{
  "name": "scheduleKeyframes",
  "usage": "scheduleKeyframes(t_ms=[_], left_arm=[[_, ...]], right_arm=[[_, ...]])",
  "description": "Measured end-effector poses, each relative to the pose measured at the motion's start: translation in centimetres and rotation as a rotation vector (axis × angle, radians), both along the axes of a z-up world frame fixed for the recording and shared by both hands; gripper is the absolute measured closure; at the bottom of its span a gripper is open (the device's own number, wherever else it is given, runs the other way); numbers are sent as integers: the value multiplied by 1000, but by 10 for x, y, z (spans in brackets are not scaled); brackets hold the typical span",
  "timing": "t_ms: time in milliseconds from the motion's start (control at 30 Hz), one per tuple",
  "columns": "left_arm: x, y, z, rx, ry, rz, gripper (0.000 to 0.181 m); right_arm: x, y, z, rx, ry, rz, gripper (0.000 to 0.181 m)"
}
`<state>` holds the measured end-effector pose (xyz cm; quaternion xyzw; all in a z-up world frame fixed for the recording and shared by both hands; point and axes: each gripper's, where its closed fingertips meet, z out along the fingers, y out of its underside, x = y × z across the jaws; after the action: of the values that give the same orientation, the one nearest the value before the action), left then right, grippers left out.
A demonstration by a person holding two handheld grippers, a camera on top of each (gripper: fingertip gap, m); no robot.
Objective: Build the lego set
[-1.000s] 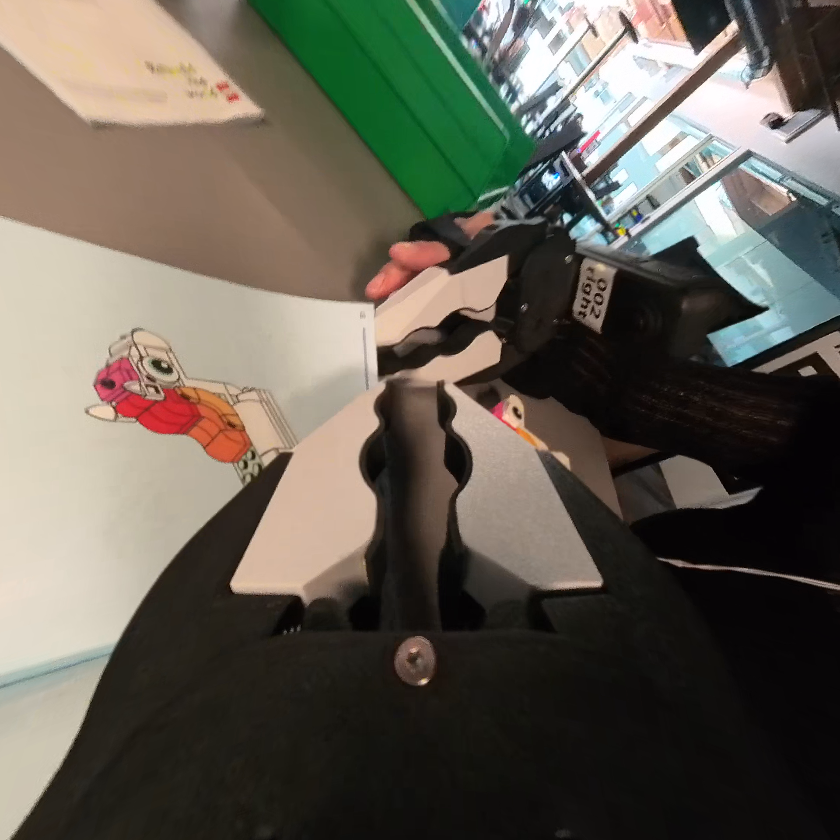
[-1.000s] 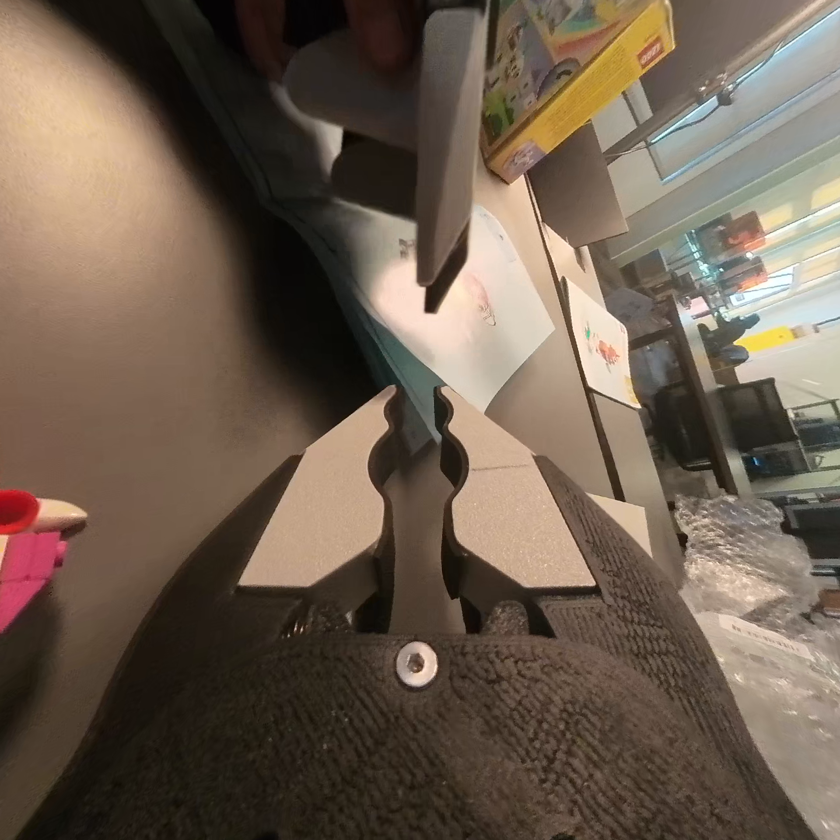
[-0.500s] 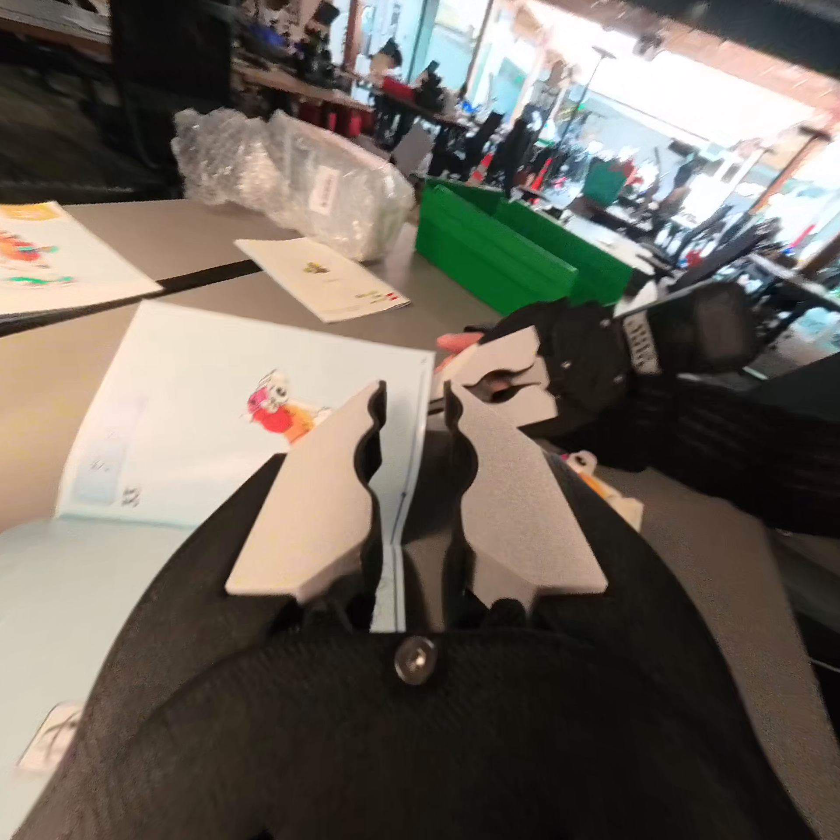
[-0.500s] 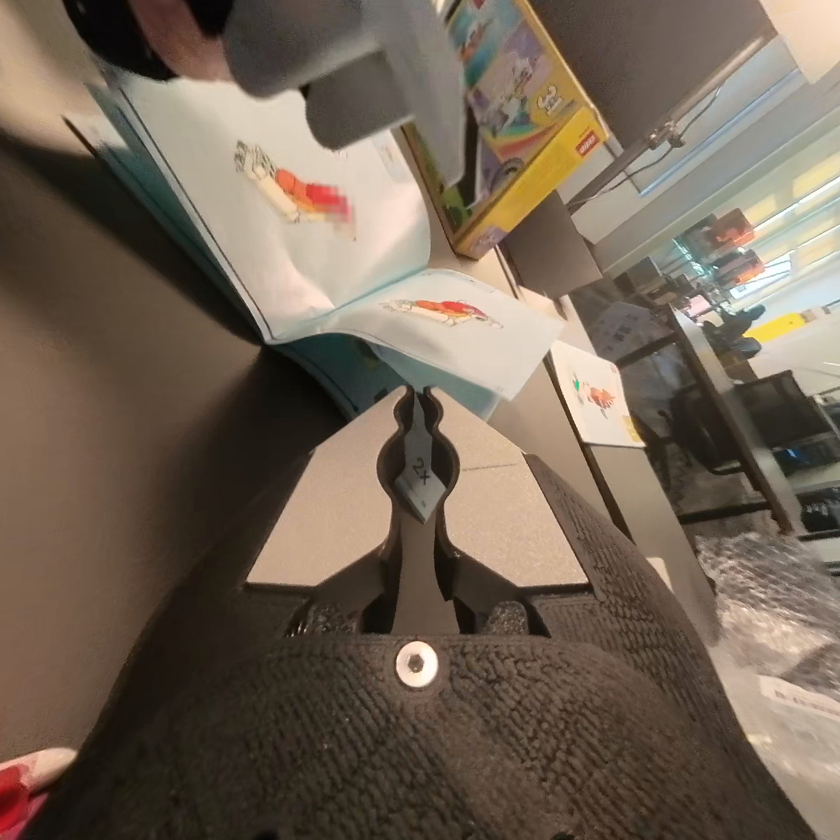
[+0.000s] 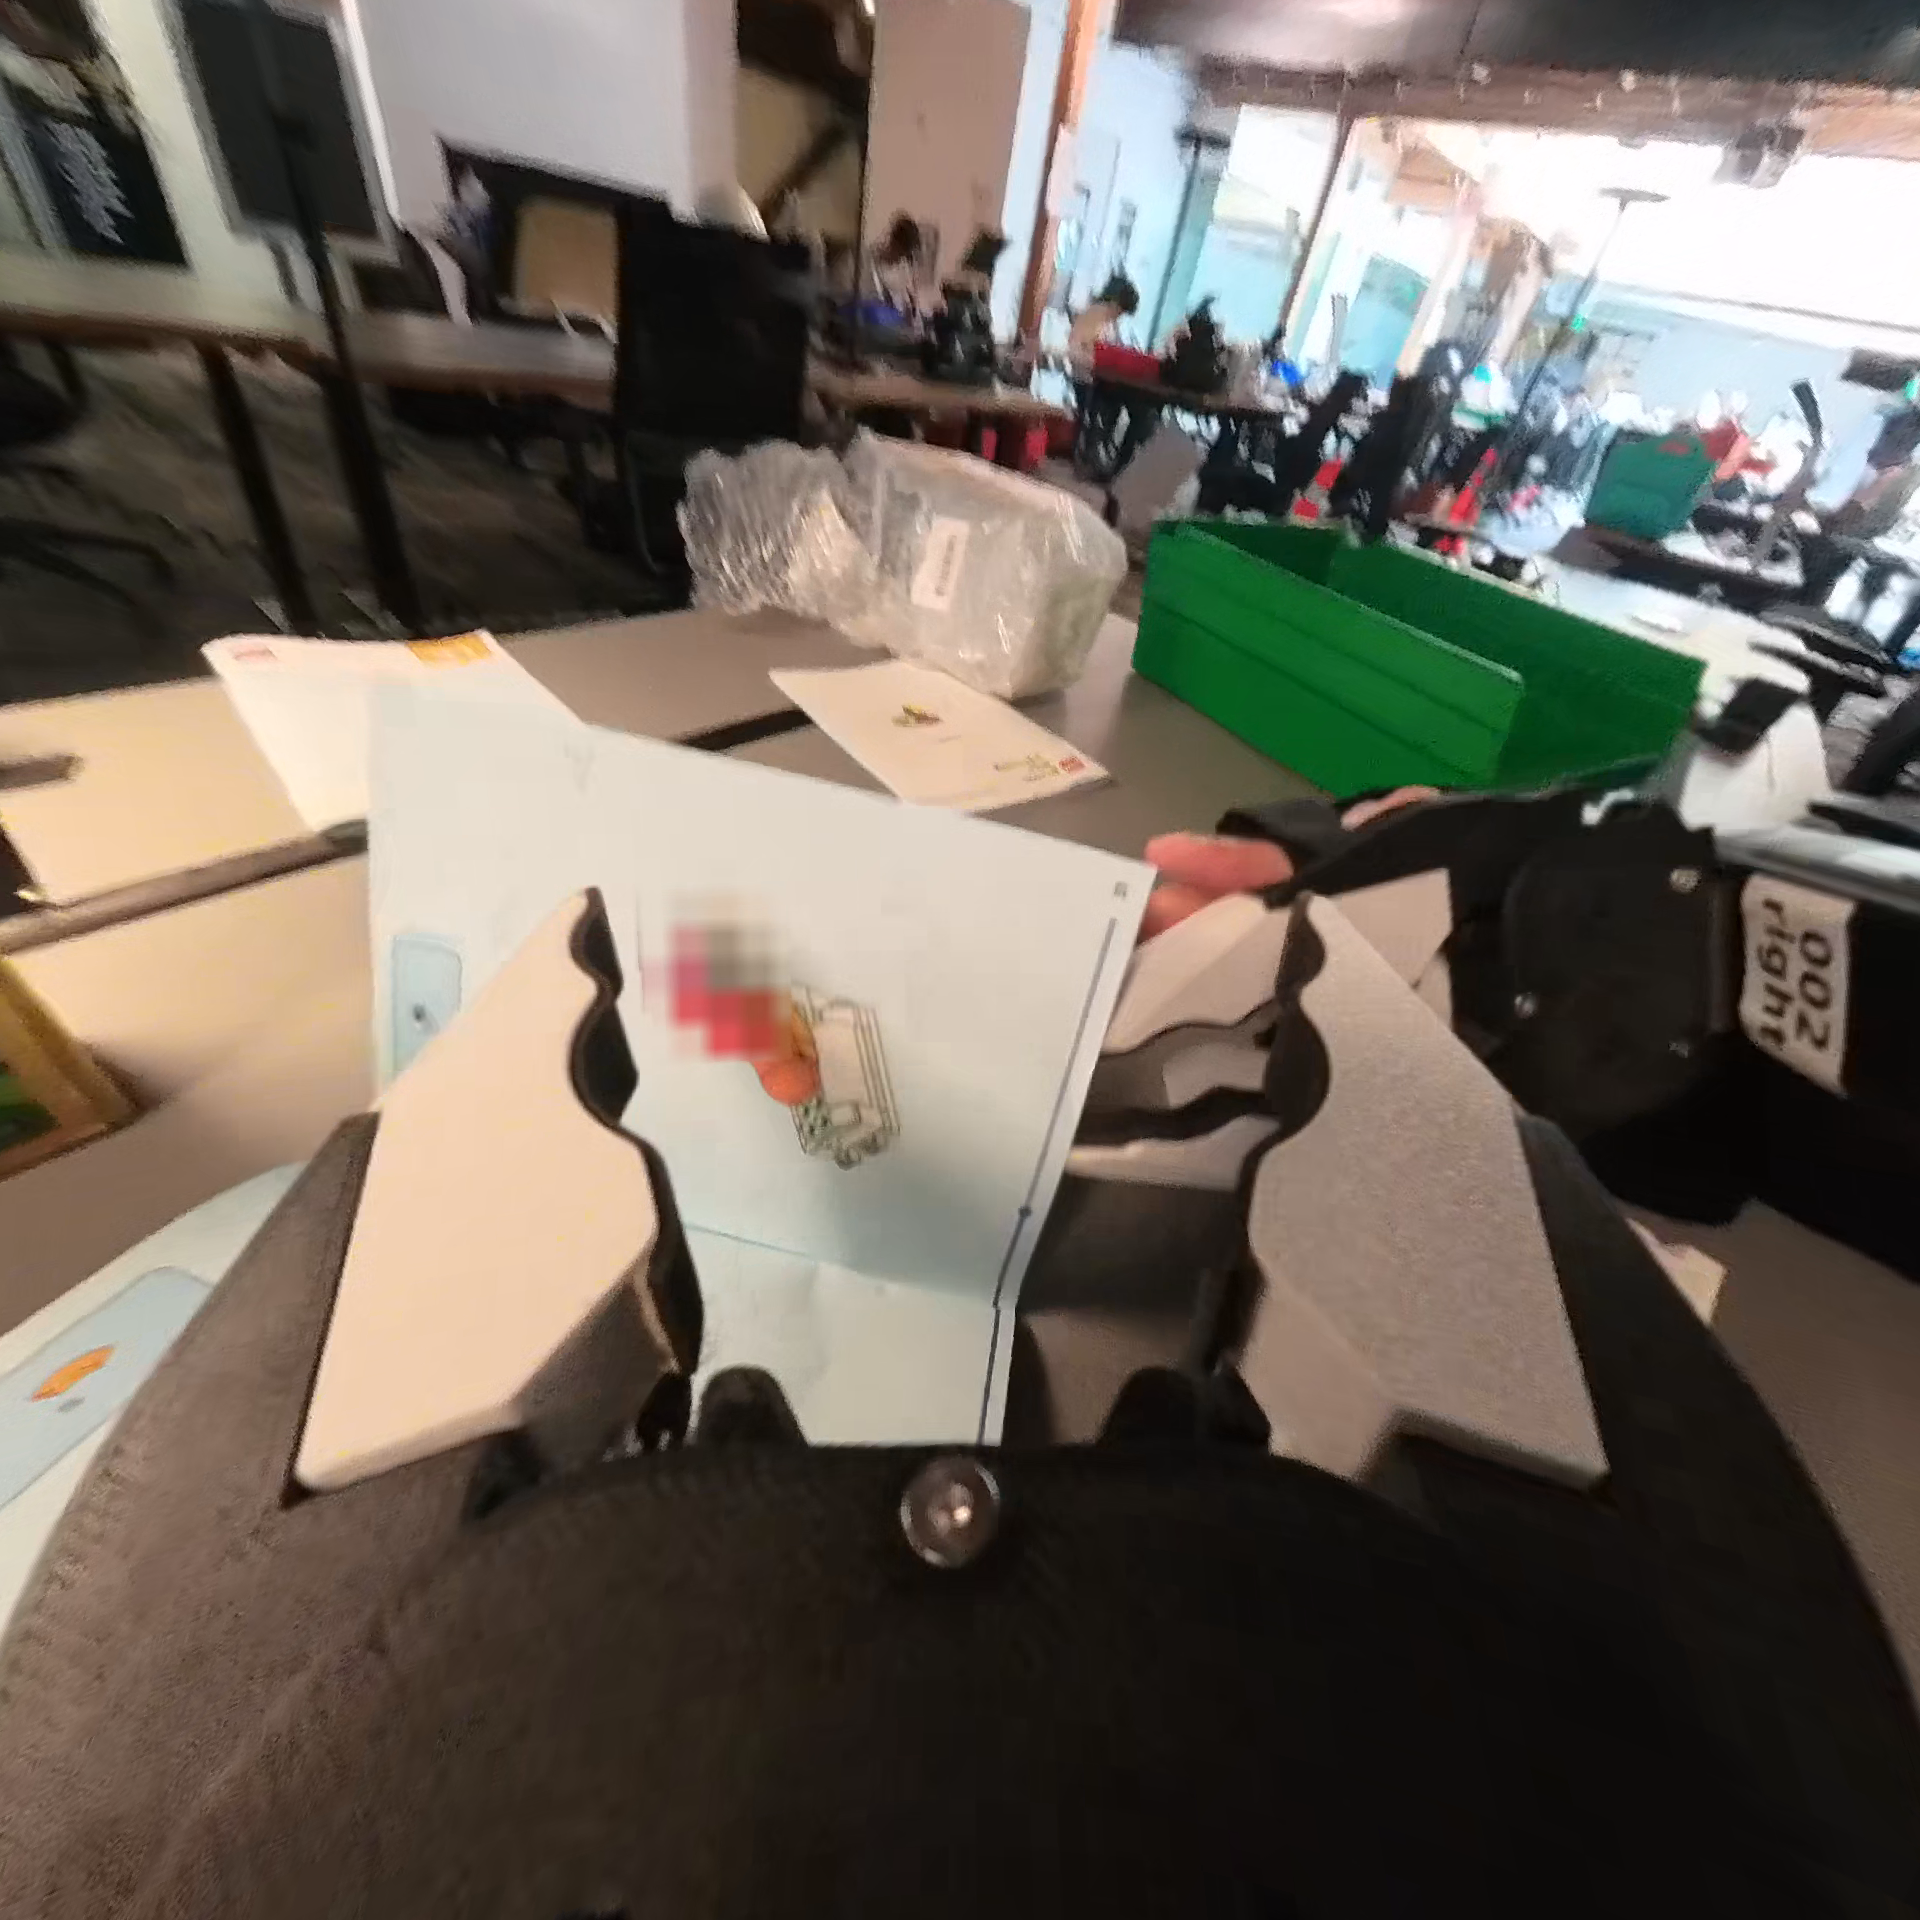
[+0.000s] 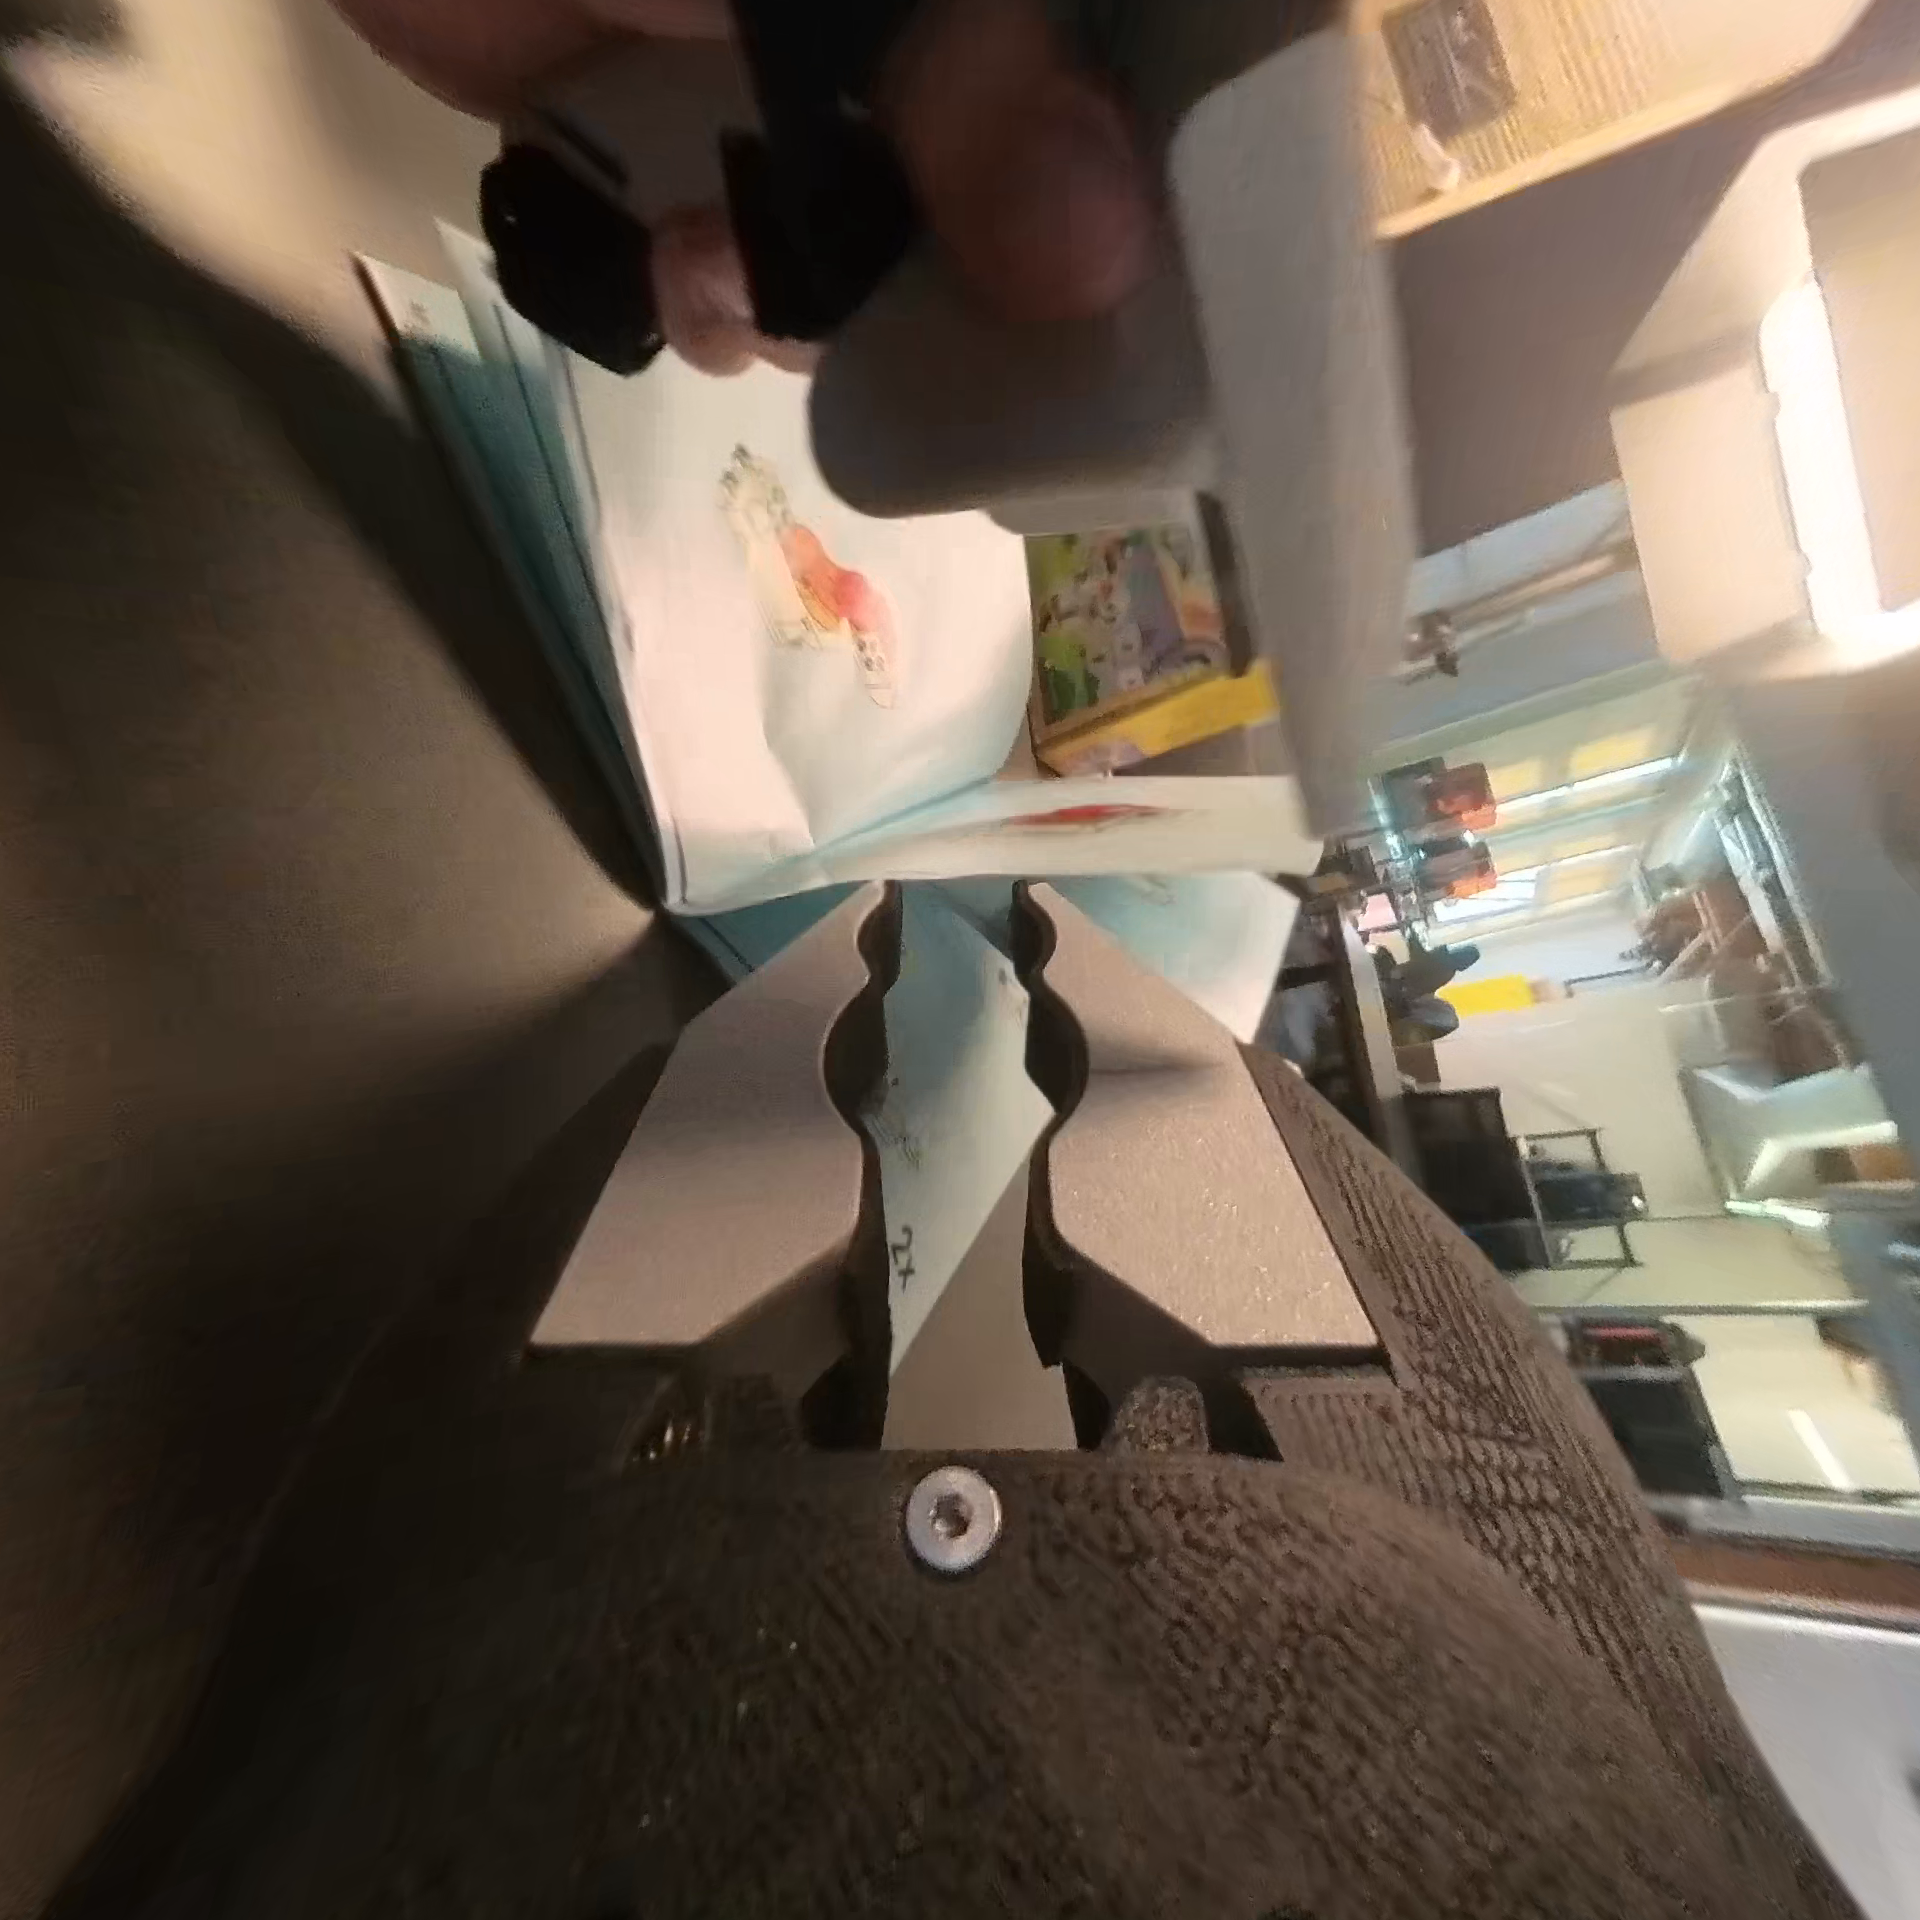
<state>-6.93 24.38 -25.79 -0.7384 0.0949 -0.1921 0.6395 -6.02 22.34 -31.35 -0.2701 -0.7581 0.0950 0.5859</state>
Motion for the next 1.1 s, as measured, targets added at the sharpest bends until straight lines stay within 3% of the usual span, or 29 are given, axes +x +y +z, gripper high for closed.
scheduleKeyframes(t_ms=[133, 267, 333, 433, 667, 933, 1033, 1100], left_arm=[[-21, -23, 33, 176, -31, 115, 62], [-47, -47, 48, 247, 67, 251, 95], [-57, -47, 36, 162, 108, 290, 107], [-63, -41, -3, -39, 174, 260, 125], [-64, -38, -84, -452, 370, 220, 128], [-48, -35, -103, -493, 471, 149, 127], [-44, -32, -104, -474, 493, 128, 127], [-38, -30, -99, -448, 468, 108, 127]], right_arm=[[-12, -17, -8, 32, -55, 64, 155], [-22, -23, -15, 27, -105, 81, 150], [-26, -22, -20, 11, -137, 67, 147], [-24, -15, -32, 3, -201, 26, 145], [-9, 16, -40, -20, -302, -105, 148], [31, 43, -49, -227, -492, -243, 146], [46, 53, -32, -254, -489, -295, 141], [53, 35, -10, -376, -449, -250, 129]])
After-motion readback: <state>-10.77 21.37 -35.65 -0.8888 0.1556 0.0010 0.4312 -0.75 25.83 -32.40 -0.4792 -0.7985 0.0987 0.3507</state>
